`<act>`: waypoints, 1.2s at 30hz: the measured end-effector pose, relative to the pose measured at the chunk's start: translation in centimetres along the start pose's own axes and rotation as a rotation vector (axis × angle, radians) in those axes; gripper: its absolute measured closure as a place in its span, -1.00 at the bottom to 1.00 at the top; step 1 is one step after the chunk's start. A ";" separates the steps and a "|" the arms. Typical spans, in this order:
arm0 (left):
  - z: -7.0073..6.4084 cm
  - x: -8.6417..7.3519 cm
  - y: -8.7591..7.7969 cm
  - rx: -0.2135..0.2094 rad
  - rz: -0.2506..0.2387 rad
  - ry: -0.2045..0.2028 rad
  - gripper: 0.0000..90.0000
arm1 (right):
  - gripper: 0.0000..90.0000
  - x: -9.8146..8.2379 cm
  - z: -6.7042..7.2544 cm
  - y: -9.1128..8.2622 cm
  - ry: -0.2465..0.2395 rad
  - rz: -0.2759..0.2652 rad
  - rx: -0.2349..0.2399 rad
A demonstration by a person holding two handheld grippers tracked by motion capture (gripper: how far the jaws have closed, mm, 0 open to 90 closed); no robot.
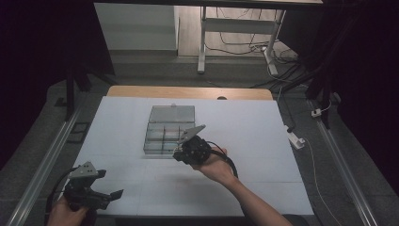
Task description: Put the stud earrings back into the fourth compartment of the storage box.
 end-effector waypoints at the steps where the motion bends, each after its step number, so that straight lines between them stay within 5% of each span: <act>1: 0.0 0.0 0.0 -0.001 -0.001 -0.001 -1.00 | 0.94 0.2 0.0 0.3 -0.005 -0.001 0.003; 36: 0.0 0.0 -0.1 -0.017 -0.004 -0.005 -1.00 | 0.94 3.9 -2.1 9.3 0.008 -0.004 -0.009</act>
Point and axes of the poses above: each handheld gripper's, and its own axes: y roughly forward along the jaws, x roughly out of its top, z roughly to its left, the point moved 5 cm from there along y, roughly forward along the jaws, and after that the axes turned 11 degrees about -z, right-handed, at the moved point
